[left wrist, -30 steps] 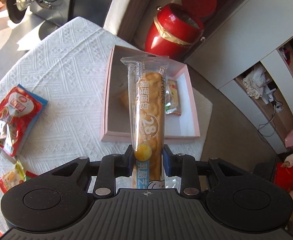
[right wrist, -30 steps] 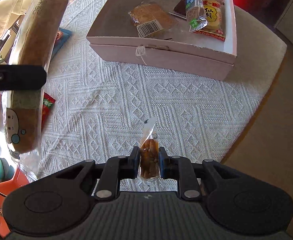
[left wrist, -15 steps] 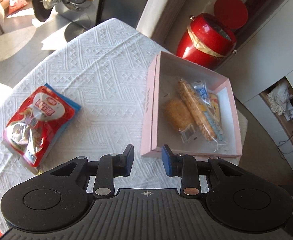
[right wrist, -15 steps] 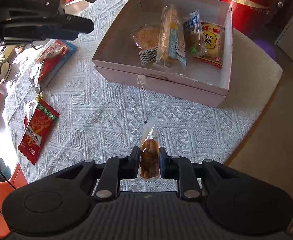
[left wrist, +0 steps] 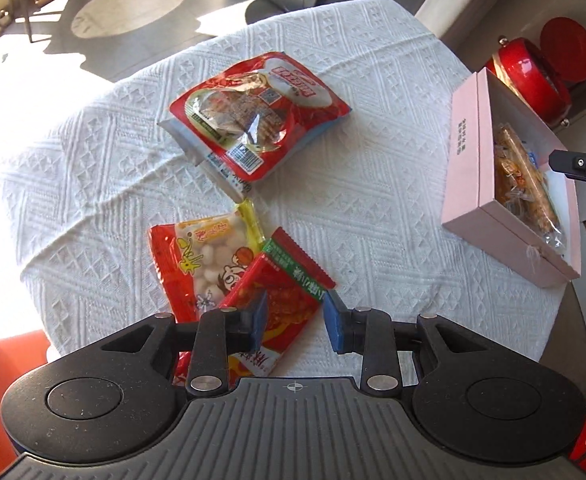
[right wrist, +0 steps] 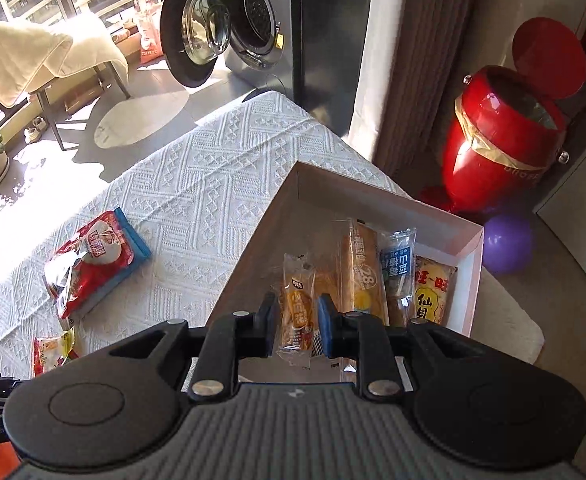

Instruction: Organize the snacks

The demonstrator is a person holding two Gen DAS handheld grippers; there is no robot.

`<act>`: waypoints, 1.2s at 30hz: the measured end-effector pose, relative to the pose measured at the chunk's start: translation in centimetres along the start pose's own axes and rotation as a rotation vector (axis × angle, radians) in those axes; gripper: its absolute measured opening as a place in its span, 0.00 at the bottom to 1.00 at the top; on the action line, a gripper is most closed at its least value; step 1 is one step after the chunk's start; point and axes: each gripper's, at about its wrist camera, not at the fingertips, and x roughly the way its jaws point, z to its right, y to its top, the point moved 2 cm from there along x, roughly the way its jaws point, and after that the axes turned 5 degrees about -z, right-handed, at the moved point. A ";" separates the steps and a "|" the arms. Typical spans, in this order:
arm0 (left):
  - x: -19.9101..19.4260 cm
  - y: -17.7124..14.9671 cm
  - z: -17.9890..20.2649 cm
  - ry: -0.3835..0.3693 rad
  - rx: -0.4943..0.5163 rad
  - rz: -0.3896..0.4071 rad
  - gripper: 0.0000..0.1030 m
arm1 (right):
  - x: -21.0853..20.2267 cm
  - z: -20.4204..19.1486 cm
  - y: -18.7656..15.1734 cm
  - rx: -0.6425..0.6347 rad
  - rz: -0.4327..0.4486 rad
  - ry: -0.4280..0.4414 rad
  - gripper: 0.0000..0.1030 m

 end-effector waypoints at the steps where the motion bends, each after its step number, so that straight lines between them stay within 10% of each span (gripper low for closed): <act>1: -0.1 -0.3 -0.7 0.008 -0.009 0.002 0.33 | 0.3 -0.2 0.1 0.001 -0.005 -0.002 0.25; 19: 1.2 -1.5 -4.7 0.006 -0.016 -0.070 0.35 | 3.1 -10.6 -3.4 -0.083 -0.166 0.179 0.28; 27: 2.3 -3.6 -3.6 -0.091 -0.005 -0.145 0.35 | 6.2 -19.3 -4.5 -0.274 -0.278 0.280 0.56; 36: 1.4 -5.1 -5.6 -0.080 -0.057 -0.144 0.34 | 8.8 -25.0 -4.5 -0.383 -0.327 0.306 0.57</act>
